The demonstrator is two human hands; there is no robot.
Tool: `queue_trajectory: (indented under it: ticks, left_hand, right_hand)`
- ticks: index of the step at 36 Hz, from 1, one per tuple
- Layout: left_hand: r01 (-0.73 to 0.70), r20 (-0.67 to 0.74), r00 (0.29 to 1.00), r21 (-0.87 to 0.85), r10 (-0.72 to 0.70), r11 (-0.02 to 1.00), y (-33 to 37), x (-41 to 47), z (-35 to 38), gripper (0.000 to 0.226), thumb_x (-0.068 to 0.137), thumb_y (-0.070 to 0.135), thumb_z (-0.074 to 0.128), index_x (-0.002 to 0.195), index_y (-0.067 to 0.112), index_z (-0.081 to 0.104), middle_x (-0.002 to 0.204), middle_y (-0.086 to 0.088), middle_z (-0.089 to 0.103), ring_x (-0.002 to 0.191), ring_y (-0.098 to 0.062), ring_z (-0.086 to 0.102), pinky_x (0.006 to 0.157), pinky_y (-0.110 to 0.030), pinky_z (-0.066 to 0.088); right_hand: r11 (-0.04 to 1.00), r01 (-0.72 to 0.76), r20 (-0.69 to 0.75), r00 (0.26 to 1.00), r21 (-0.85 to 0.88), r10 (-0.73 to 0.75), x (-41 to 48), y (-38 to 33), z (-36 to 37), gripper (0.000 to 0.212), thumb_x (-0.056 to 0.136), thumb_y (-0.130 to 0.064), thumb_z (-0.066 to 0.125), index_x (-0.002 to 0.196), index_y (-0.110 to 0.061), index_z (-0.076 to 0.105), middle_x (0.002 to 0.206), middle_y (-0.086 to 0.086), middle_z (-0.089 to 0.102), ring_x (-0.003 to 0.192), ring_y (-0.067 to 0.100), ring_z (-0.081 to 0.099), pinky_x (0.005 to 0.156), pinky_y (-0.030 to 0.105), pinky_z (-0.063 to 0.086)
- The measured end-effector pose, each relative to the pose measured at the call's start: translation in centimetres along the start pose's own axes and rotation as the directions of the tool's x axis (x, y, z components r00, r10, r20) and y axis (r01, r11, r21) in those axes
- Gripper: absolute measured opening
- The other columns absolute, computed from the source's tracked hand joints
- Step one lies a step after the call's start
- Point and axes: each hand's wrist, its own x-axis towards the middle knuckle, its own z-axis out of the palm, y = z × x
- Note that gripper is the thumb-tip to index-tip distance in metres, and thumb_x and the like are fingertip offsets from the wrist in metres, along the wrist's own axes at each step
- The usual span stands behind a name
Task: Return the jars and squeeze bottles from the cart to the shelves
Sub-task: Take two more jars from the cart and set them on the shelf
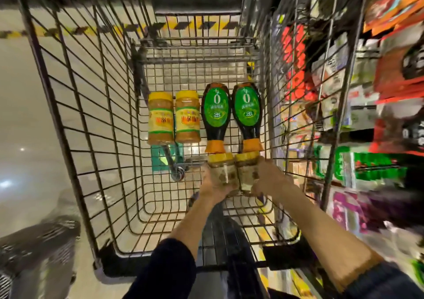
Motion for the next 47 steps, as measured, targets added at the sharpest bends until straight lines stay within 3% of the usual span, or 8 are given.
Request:
queue_trajectory:
  ticks: [9,12,17,23,30,34,37,47]
  left_hand:
    - [-0.015,0.103,0.994,-0.075,0.023,0.997,-0.4,-0.5,-2.9,0.079,0.066,0.011,0.082,0.128,0.01,0.034,0.123,-0.003,0.053,0.118,-0.02,0.052,0.105,-0.033,0.04]
    - [-0.027,0.121,0.992,-0.098,0.038,0.995,-1.7,-0.9,-4.7,0.091,0.053,0.029,0.091,0.126,0.016,0.038,0.12,-0.003,0.06,0.111,-0.019,0.058,0.105,-0.042,0.043]
    - [-0.035,0.14,0.988,-0.163,0.058,0.986,-2.3,-2.6,-7.4,0.081,0.061,0.02,0.086,0.124,0.019,0.035,0.114,0.001,0.061,0.107,-0.014,0.057,0.086,-0.022,0.047]
    - [-0.073,0.14,0.985,-0.194,0.101,0.978,-2.0,-3.9,-9.1,0.095,0.049,0.032,0.09,0.128,0.023,0.037,0.116,0.002,0.063,0.11,-0.014,0.059,0.097,-0.036,0.047]
    - [-0.122,0.154,0.975,-0.222,0.158,0.967,-2.0,-3.9,-9.4,0.107,0.039,0.046,0.091,0.13,0.02,0.04,0.116,-0.001,0.067,0.111,-0.017,0.062,0.099,-0.047,0.048]
    - [-0.116,0.141,0.979,-0.225,0.15,0.967,-1.8,-4.5,-9.5,0.097,0.051,0.032,0.09,0.132,0.017,0.038,0.114,0.001,0.066,0.107,-0.012,0.062,0.093,-0.034,0.053]
    - [-0.12,0.139,0.978,-0.234,0.155,0.965,-1.7,-4.5,-9.6,0.08,0.068,0.009,0.08,0.133,0.018,0.033,0.108,0.007,0.062,0.096,0.001,0.058,0.076,-0.017,0.053]
    - [-0.14,0.057,0.986,-0.193,0.154,0.971,-0.9,-6.1,-10.1,0.081,0.07,0.012,0.079,0.135,0.015,0.032,0.096,0.017,0.056,0.088,0.004,0.053,0.078,-0.014,0.044]
  right_hand:
    - [0.997,-0.002,0.018,1.0,-0.08,0.003,-0.1,-0.1,-0.4,0.058,0.08,-0.016,0.07,0.128,-0.003,0.04,0.127,0.016,0.05,0.118,0.031,0.052,0.093,0.034,0.044]
    - [0.997,-0.017,0.019,1.0,-0.081,0.019,0.0,-0.4,-0.6,0.044,0.085,-0.015,0.063,0.123,-0.001,0.045,0.125,0.016,0.055,0.116,0.031,0.055,0.091,0.033,0.045]
    - [0.998,-0.062,0.016,0.998,-0.004,0.062,0.1,-0.8,-0.5,0.038,0.088,-0.019,0.061,0.118,0.001,0.05,0.119,0.017,0.06,0.109,0.032,0.059,0.084,0.034,0.047]
    - [0.971,-0.12,0.004,0.993,0.207,0.122,0.4,-0.6,0.1,0.046,0.088,-0.019,0.062,0.127,-0.002,0.044,0.123,0.016,0.057,0.102,0.025,0.057,0.079,0.019,0.051]
    - [0.931,-0.162,0.144,0.982,0.326,0.12,0.7,-1.0,0.6,0.056,0.075,-0.011,0.076,0.122,-0.002,0.047,0.121,0.015,0.057,0.114,0.031,0.056,0.082,0.026,0.045]
    - [0.919,-0.159,0.228,0.97,0.362,0.078,3.3,0.4,2.2,0.11,0.036,-0.032,0.093,0.128,-0.009,0.037,0.123,0.009,0.058,0.114,0.027,0.056,0.1,0.042,0.047]
    - [0.931,-0.105,0.252,0.968,0.35,0.014,7.6,3.5,5.7,0.145,-0.005,-0.065,0.079,0.127,-0.017,0.042,0.116,0.002,0.063,0.109,0.023,0.06,0.096,0.043,0.05]
    - [0.84,-0.074,0.199,0.979,0.538,-0.041,1.4,-0.4,1.3,0.076,0.043,-0.017,0.091,0.112,-0.013,0.059,0.105,0.006,0.069,0.099,0.023,0.064,0.086,0.034,0.051]
